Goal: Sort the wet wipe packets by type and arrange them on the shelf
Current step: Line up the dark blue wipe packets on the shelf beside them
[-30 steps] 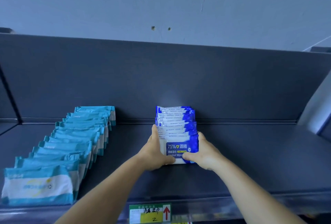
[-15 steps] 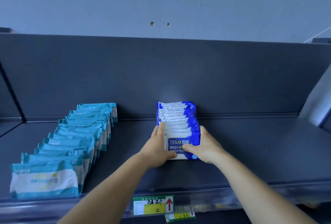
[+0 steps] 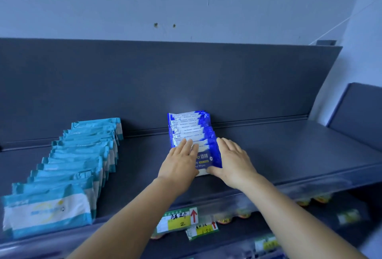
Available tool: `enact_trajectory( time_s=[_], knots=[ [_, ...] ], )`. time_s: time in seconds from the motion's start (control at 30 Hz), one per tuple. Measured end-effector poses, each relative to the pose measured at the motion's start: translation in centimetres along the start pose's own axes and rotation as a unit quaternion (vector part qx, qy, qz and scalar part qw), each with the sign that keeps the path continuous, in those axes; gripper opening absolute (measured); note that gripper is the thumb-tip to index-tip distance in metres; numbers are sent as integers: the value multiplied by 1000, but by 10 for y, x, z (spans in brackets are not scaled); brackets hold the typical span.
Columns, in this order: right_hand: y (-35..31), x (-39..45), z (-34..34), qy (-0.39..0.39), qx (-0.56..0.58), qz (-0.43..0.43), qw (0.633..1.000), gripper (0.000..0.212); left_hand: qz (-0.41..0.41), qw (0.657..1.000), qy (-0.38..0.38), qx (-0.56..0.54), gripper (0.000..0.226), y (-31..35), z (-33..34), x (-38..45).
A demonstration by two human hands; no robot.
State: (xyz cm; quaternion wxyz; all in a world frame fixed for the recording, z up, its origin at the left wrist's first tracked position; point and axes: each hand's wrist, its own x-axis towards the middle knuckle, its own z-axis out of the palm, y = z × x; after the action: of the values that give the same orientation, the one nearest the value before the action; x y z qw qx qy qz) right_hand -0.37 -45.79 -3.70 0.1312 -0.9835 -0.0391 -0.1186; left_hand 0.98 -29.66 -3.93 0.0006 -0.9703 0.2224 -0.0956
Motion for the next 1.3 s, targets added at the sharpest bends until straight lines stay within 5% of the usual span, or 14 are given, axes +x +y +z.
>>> enact_trajectory(
  time_s=[0.73,1.3],
  knots=[
    [38,-289,-39,-17,-84,295,952,81,302,950,-45,-70,70,164,1,-138],
    [116,-606,-51,-23,-50,511,858,79,483,860,-120,-117,67,405,34,-305]
  ],
)
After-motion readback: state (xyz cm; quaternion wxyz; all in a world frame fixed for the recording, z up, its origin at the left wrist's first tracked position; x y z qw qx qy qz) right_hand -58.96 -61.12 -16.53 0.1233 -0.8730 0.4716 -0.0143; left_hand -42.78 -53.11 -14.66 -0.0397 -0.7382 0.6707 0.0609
